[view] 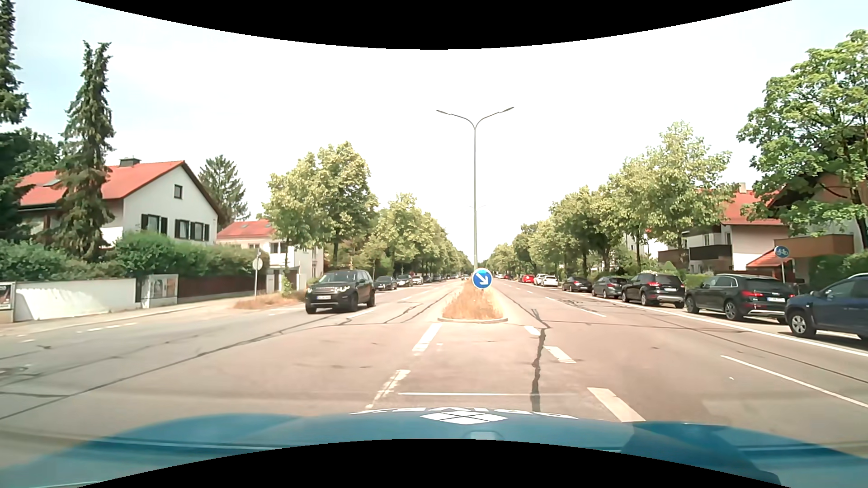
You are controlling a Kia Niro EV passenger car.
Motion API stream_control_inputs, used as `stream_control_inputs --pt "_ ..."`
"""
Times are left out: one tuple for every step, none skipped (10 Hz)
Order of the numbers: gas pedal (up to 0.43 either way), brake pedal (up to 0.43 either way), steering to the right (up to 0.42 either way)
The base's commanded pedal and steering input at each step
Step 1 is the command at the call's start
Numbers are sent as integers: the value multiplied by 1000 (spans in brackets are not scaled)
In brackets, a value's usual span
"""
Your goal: Follow the waypoints while adhering to traffic rules and regulations
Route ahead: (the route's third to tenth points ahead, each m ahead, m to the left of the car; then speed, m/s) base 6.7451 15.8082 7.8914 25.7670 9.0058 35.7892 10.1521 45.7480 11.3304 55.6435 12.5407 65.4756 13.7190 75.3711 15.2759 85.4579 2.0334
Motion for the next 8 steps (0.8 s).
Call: stream_control_inputs --pt "197 0 -261" --pt "220 0 -282" --pt "240 0 -310" --pt "268 0 -331" --pt "287 0 -348" --pt "299 0 -368" --pt "311 0 -395" --pt "319 0 -424"
